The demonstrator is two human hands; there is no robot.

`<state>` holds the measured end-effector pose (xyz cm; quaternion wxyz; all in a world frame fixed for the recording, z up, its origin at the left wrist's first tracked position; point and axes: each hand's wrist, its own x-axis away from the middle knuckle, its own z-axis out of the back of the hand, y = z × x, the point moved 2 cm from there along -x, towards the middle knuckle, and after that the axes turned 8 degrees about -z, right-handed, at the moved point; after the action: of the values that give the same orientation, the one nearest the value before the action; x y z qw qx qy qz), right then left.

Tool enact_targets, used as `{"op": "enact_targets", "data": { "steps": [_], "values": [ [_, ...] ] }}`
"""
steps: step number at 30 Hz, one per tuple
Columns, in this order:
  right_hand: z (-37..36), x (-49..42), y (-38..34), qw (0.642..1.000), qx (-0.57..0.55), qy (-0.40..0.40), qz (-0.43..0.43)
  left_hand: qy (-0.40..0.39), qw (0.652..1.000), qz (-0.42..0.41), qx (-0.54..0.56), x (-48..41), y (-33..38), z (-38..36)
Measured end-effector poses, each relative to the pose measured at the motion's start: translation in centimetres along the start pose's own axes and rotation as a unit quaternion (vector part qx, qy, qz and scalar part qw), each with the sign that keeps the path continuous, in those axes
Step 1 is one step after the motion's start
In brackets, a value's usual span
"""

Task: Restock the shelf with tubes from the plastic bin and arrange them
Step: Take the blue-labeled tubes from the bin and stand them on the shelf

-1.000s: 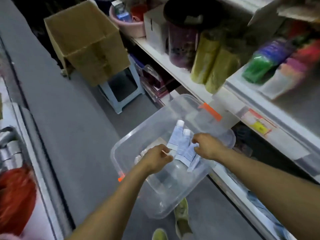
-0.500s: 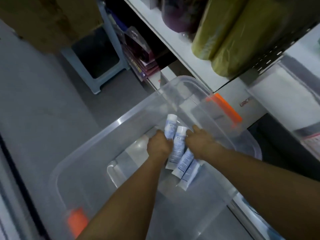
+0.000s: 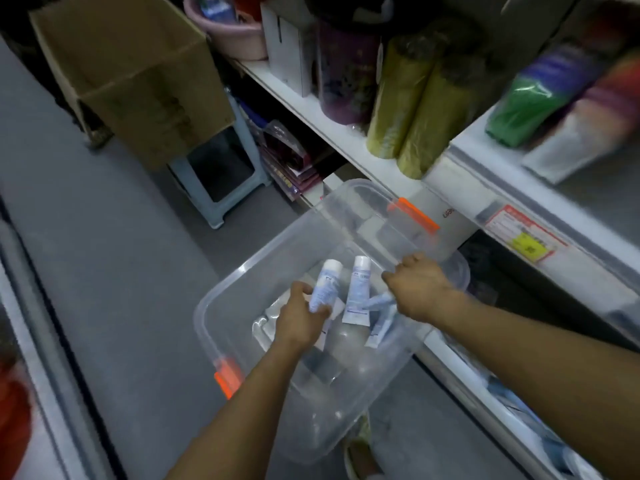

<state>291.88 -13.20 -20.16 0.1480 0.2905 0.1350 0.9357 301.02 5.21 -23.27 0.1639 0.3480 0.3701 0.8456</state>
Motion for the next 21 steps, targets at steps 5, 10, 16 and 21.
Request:
{"op": "enact_targets", "data": {
  "steps": [5,10,16,21],
  "values": [
    [3.4,11.4,0.1,0.972,-0.206,0.026,-0.114,0.006,0.993,-0.079,0.082,10.0,3.0,2.9],
    [4.5,24.9,-0.2,0.854,-0.485,0.066,-0.177,-0.065,0.982,-0.122,0.132,21.3,7.5,4.7],
    [4.3,39.1,0.7,0.705,-0.682,0.107,-0.165,-0.124,0.97,-0.167,0.126,33.0,13.9,3.5],
    [3.8,49.1,3.0,0.61,-0.741,0.185,-0.211,-0.256,0.936,-0.144,0.193,40.6,19.2,0.1]
  ]
}}
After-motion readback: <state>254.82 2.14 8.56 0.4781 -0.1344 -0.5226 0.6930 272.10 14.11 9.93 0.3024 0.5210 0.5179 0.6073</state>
